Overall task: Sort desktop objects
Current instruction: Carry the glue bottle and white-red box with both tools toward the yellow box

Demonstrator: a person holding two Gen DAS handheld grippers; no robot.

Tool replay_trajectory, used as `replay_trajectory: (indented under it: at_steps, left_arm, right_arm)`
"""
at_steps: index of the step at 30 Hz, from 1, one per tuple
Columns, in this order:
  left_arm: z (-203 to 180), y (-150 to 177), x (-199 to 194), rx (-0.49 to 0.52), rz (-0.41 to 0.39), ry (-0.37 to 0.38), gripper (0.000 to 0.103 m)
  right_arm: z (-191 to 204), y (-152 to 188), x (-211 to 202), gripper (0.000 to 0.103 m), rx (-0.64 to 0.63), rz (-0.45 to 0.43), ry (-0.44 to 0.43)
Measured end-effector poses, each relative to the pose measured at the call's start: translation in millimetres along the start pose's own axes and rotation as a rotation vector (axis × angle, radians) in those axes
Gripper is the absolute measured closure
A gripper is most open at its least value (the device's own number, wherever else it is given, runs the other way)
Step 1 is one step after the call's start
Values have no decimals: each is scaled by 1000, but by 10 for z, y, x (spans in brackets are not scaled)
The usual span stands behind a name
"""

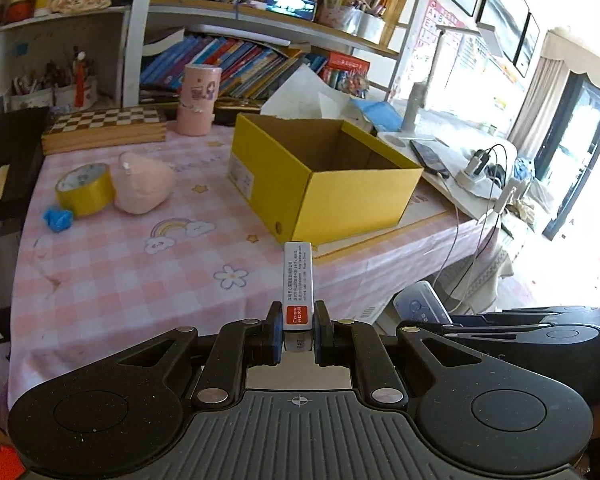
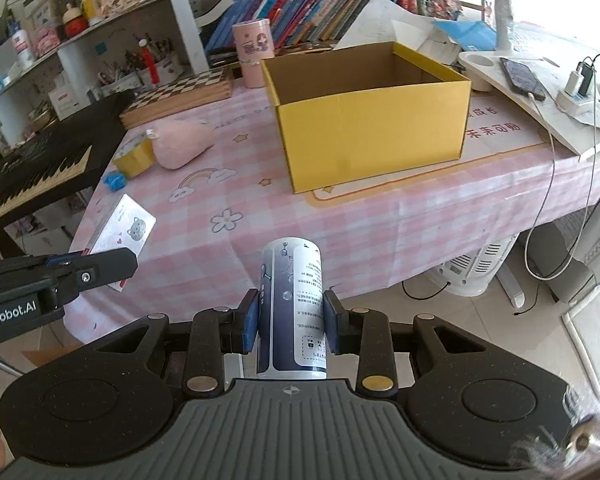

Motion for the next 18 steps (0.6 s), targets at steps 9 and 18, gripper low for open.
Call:
replay_trajectory:
  at_steps: [9, 18]
  left_arm:
    - [-115, -99, 105, 19, -2, 14, 90]
    - [-218, -165, 250, 29, 7, 33, 90]
  right_arm:
    - [-119, -132, -5, 73, 2, -15, 7]
    - [-246, -205, 53, 73, 13, -3, 19]
Point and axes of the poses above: each gripper's, at about its wrist camera, not at the fingertips, and x roughly the way its jaws point, z to its left, y to its underside, the point moved 6 cm from there along x, roughly the way its jaws point, and after that the axes turned 10 degrees about -y, right-handed, at the moved point
